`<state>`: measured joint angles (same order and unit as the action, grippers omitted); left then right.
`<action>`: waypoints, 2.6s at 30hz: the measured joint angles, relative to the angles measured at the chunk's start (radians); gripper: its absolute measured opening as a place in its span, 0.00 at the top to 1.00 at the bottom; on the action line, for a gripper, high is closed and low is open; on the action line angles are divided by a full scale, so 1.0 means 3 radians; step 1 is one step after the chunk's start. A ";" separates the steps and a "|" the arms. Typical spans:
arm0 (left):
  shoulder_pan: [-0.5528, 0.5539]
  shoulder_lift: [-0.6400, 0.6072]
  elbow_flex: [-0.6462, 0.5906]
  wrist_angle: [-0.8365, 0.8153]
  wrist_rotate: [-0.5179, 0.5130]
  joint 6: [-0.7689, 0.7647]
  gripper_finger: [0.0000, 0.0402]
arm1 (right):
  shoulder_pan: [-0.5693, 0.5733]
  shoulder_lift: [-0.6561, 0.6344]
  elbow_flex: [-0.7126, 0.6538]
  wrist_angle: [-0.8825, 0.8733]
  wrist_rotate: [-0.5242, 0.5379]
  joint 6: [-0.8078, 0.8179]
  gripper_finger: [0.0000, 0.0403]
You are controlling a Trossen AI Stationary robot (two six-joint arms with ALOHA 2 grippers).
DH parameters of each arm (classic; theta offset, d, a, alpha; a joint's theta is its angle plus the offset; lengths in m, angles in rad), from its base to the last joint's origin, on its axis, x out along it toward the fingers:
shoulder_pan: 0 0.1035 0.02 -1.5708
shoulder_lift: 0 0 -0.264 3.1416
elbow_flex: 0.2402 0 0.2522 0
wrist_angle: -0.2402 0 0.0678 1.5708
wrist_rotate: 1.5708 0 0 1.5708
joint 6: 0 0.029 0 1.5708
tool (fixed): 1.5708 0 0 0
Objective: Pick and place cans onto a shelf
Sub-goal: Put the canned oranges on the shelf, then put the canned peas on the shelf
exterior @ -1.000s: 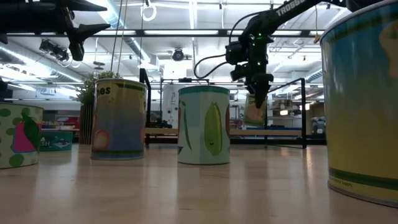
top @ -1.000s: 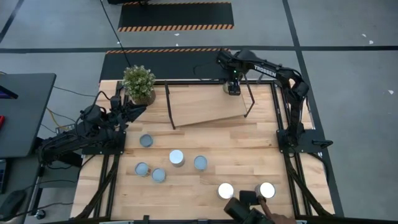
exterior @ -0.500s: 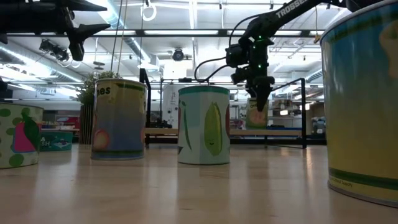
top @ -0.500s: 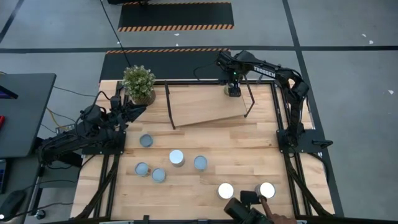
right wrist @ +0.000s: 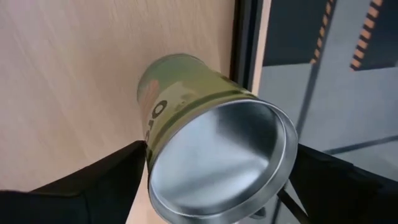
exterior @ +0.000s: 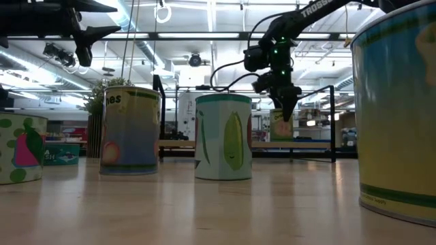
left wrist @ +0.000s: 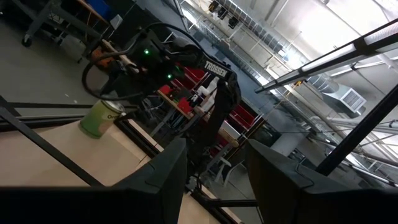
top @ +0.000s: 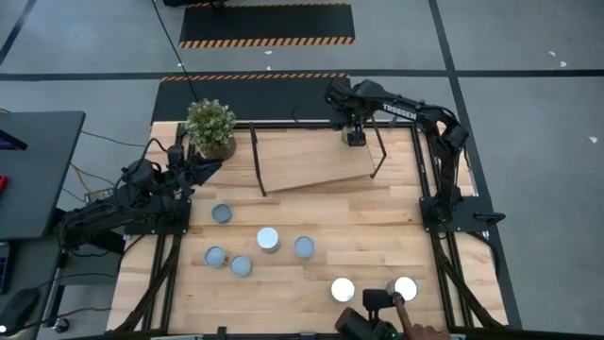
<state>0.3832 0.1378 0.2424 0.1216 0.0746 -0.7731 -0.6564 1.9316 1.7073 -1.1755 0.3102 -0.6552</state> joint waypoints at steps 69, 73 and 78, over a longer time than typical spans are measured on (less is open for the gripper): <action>-0.0004 0.0000 -0.0001 -0.0184 0.0151 -0.0081 0.58 | 0.3694 -0.1777 -0.1353 -0.0376 -0.1316 0.5750 0.07; -0.0004 0.0000 -0.0003 -0.0224 0.0149 -0.0081 0.58 | 0.3948 -0.1681 -0.1380 -0.0365 -0.1282 0.6448 0.07; -0.0004 -0.0001 -0.0003 -0.0301 0.0145 -0.0081 0.58 | 0.4286 -0.1447 -0.1381 -0.0332 -0.1236 0.6997 0.07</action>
<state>0.3820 0.1375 0.2417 0.0315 0.1181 -0.7975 0.6295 1.4974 1.2930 -1.2752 -0.0607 1.4441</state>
